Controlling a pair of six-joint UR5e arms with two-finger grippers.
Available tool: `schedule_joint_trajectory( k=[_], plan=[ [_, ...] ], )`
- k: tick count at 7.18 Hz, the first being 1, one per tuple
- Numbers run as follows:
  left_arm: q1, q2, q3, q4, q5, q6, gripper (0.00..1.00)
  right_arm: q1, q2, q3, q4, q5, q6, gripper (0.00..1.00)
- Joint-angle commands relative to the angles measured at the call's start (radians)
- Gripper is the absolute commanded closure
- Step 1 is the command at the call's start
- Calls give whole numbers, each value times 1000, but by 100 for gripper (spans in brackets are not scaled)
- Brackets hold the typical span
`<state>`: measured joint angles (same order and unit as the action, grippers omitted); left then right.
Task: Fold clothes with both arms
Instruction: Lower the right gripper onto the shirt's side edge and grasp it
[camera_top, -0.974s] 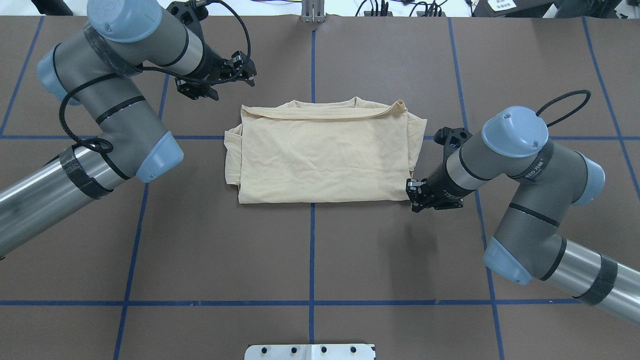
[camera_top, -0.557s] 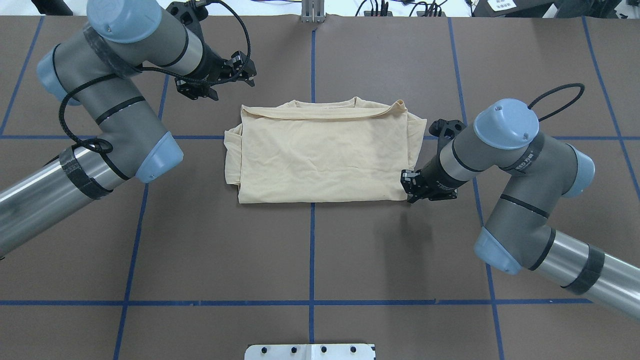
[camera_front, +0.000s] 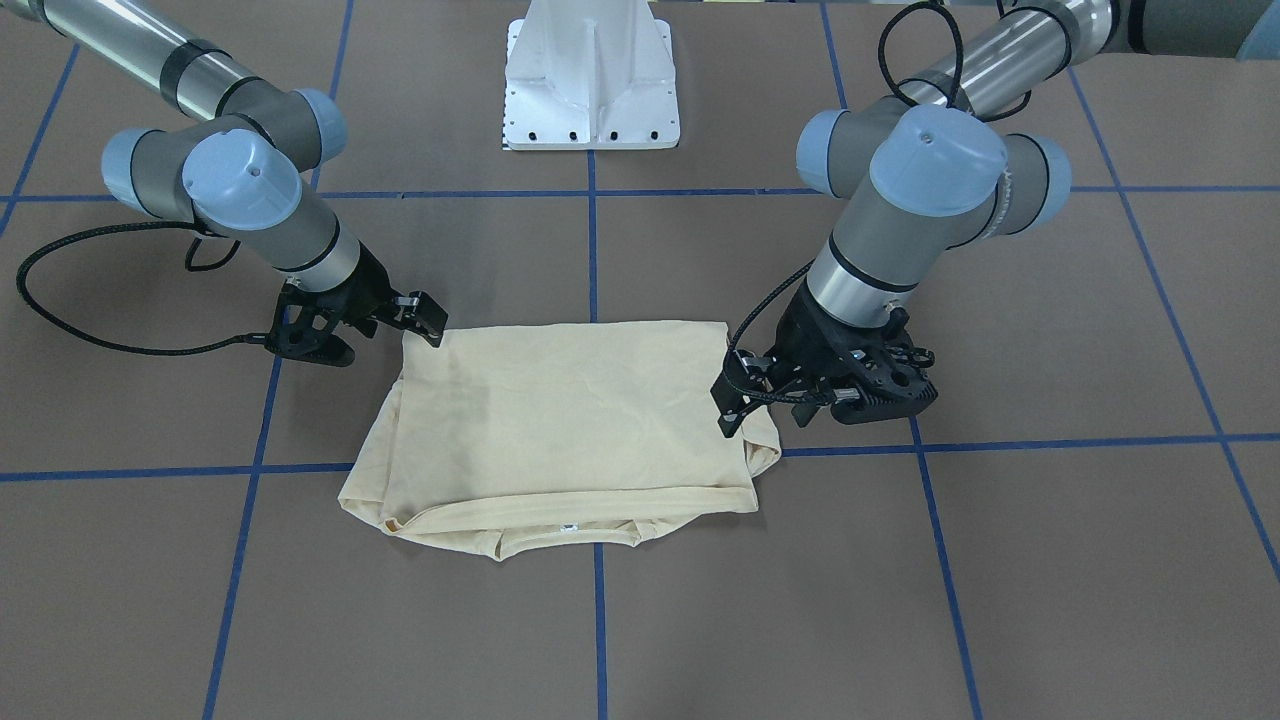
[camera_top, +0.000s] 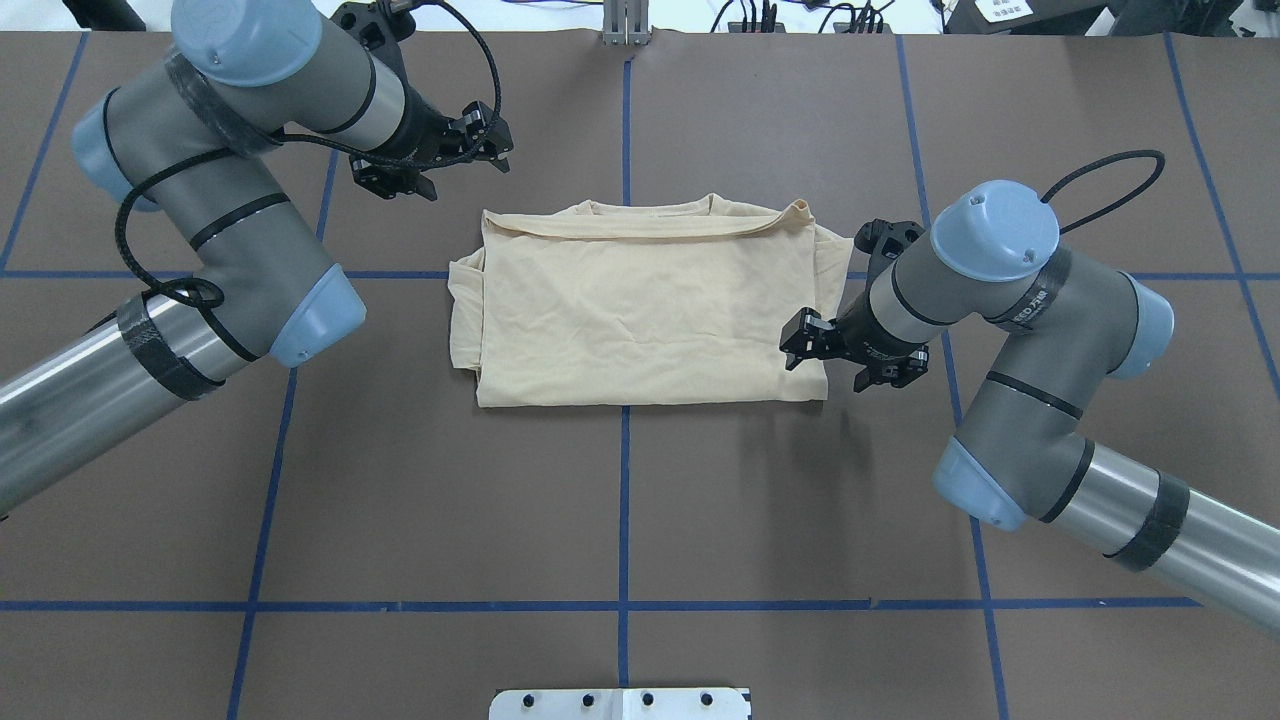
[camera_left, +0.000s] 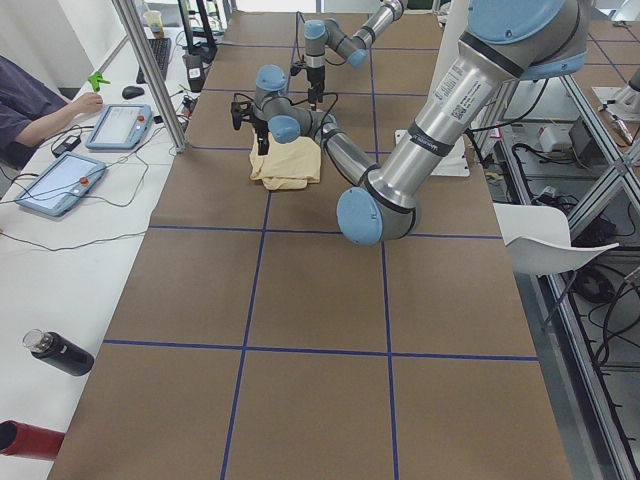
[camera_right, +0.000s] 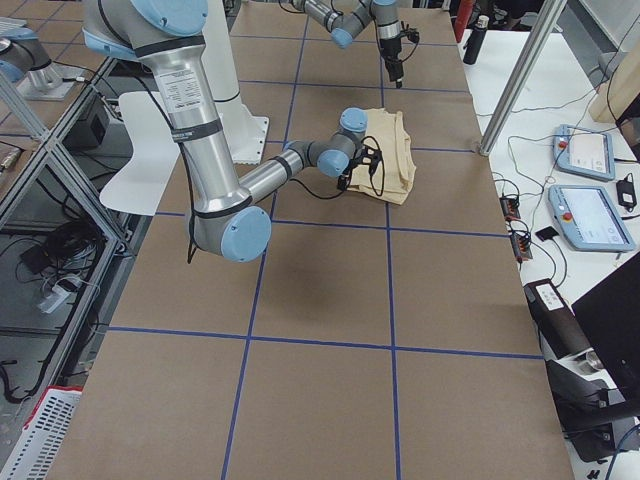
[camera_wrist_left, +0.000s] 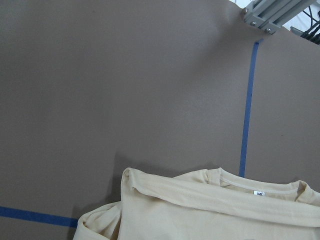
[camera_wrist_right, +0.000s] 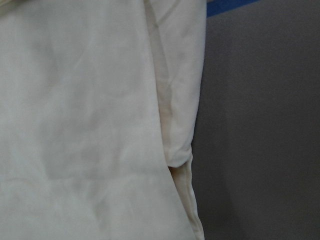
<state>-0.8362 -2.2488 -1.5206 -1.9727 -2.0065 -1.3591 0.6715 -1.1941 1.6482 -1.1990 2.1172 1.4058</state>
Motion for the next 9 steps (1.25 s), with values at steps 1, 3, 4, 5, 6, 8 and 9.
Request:
schedule_joint_trajectory(
  k=[1,3,4,5,6,8,9],
  plan=[
    [0,0,-1,0,0,0,9,-15,24,-45,-1,-2,1,8],
    [0,0,0,0,0,0,9,-16,24,-47,-1,0,1,32],
    [0,2,0,0,0,0,9,-18,25,-45,-1,3,2,54],
    [0,3,0,0,0,3,9,-20,25,-44,-1,3,21,69],
    [-1,3,0,0,0,3,9,-24,25,-41,-1,3,22,80],
    [-1,3,2,0,0,3,9,-24,24,-36,-2,4,22,100],
    [-1,3,0,0,0,3,9,-24,24,-35,-2,6,22,100]
  ],
)
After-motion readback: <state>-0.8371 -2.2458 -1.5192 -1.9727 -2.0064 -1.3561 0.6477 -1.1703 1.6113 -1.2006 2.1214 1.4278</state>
